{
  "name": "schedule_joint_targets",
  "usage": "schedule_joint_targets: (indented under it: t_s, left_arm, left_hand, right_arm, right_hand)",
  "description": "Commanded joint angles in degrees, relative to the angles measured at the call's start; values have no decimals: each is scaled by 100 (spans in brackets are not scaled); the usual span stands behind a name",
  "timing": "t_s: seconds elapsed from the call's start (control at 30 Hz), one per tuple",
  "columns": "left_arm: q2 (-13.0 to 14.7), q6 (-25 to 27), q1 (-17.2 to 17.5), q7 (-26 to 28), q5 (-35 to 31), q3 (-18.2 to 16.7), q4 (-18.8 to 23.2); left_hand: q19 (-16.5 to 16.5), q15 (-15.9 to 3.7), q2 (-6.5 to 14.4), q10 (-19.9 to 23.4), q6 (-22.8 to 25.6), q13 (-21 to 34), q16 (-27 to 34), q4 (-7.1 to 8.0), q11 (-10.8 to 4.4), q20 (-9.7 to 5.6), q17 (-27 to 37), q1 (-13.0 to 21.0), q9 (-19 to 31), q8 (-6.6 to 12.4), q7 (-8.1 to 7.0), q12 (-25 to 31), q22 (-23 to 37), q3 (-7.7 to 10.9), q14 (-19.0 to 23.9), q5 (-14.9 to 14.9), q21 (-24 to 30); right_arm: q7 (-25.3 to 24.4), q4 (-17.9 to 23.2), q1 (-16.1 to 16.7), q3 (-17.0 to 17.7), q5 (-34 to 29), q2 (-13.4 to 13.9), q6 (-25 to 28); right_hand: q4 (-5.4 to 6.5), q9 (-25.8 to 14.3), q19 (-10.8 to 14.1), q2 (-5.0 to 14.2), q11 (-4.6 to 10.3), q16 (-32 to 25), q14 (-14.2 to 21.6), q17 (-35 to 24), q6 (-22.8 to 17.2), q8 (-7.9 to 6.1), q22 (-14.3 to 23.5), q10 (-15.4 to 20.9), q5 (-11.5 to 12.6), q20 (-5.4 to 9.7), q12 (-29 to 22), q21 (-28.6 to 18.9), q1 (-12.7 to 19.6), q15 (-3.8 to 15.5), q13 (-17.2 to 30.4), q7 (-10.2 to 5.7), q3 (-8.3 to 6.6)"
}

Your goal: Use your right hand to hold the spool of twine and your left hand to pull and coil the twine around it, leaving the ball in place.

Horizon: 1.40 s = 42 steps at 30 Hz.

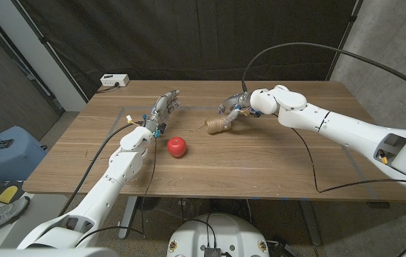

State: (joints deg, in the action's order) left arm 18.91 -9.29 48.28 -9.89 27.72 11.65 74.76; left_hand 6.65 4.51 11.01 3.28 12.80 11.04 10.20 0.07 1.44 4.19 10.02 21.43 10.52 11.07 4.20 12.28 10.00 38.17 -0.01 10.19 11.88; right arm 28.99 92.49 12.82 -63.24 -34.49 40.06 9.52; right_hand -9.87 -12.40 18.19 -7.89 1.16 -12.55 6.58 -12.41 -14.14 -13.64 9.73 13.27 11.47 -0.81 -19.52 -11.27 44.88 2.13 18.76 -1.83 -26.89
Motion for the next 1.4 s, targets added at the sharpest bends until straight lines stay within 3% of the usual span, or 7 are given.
schedule_joint_targets:
  t_s: [0.03,0.93,1.4]
  left_arm:
    - [-18,7,-64,-11,-1,35,-82]
    - [-42,37,32,77,37,-24,-13]
    - [-68,43,94,95,48,-34,40]
  left_hand:
    - [36,45,0,34,40,26,47,2,18,40,8,55,21,9,12,-1,32,-12,-1,23,-15]
    - [45,47,17,38,62,27,52,26,22,43,12,63,24,3,27,-3,32,-18,6,24,-12]
    - [50,56,24,37,72,28,53,41,26,48,14,71,26,1,19,-4,33,-15,7,25,-11]
  right_arm:
    - [-43,-77,33,-83,-216,-6,-44]
    - [-174,-29,123,-238,-665,-66,126]
    - [-42,147,167,-277,-825,-60,355]
  right_hand:
    - [1,-21,41,-22,-15,-34,66,-19,-68,-15,18,53,40,-11,-69,-25,83,193,41,21,-54]
    - [8,-44,218,-89,198,-127,606,-53,-748,-203,19,711,122,23,-516,-32,344,407,242,-134,-133]
    - [15,-57,287,-101,176,-134,733,-65,-899,-242,20,841,140,11,-613,-37,413,404,295,-137,-160]
